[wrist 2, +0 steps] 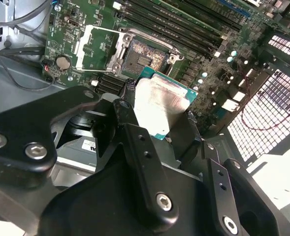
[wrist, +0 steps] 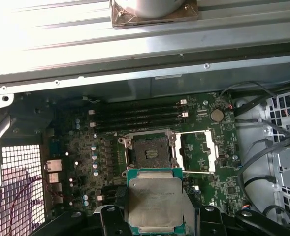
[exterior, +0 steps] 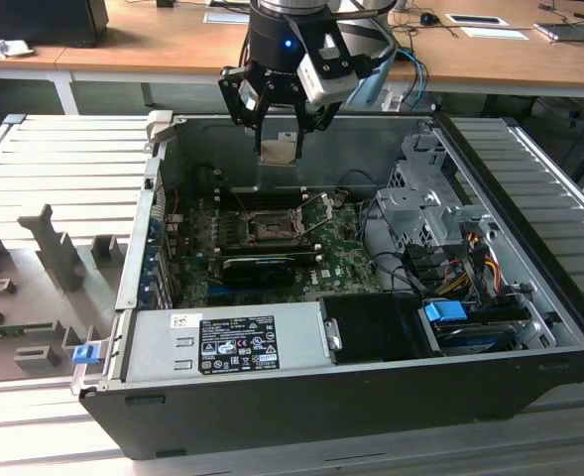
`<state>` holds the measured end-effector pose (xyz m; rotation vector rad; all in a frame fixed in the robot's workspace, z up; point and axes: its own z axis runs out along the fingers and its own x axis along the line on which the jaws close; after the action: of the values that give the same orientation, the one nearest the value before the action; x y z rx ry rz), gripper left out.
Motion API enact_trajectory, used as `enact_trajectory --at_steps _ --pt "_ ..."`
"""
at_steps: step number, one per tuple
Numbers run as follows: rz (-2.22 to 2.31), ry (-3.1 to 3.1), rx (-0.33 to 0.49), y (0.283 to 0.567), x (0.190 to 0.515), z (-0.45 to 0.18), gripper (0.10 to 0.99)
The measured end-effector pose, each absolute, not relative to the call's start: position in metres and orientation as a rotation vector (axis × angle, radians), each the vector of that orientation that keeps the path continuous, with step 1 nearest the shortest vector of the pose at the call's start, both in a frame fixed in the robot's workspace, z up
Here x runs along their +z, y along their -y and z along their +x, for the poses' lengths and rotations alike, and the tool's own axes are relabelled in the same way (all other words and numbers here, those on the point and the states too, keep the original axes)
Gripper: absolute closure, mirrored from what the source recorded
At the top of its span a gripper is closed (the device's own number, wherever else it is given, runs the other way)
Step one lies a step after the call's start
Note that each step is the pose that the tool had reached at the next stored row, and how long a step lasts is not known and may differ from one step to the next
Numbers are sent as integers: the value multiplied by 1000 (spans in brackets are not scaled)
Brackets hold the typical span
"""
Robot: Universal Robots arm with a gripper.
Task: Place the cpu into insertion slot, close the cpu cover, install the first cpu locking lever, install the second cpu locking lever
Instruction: 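Place the cpu into insertion slot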
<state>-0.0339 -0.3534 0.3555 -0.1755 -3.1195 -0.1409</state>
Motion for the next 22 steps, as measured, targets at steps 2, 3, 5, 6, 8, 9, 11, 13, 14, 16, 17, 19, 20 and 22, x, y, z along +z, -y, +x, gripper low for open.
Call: enact_trajectory --at_steps 2,3,5,6,8,9,11,13,14,16,17,19,20,22 --pt "-176 3119 -141 353 355 -34 557" --pt "-177 3120 -141 353 355 -34 557" --pt "-178 3119 -141 353 355 -34 557" --pt "-178 3119 -141 353 354 -34 557" --pt "-178 3119 -141 353 354 -34 557" --pt "-179 3119 -141 353 354 -34 557" --pt "-181 3119 -141 353 353 -34 557" --pt "-182 3119 -141 353 352 -34 557" --pt "-184 3120 -141 353 351 -34 557" --pt "-200 3119 -140 353 350 -34 557" --pt "-215 3119 -140 353 349 -34 557" --pt "-252 3117 -140 353 348 -34 557" --pt "-274 3116 -140 353 347 -34 557" --pt "-323 3112 -140 353 346 -34 557"
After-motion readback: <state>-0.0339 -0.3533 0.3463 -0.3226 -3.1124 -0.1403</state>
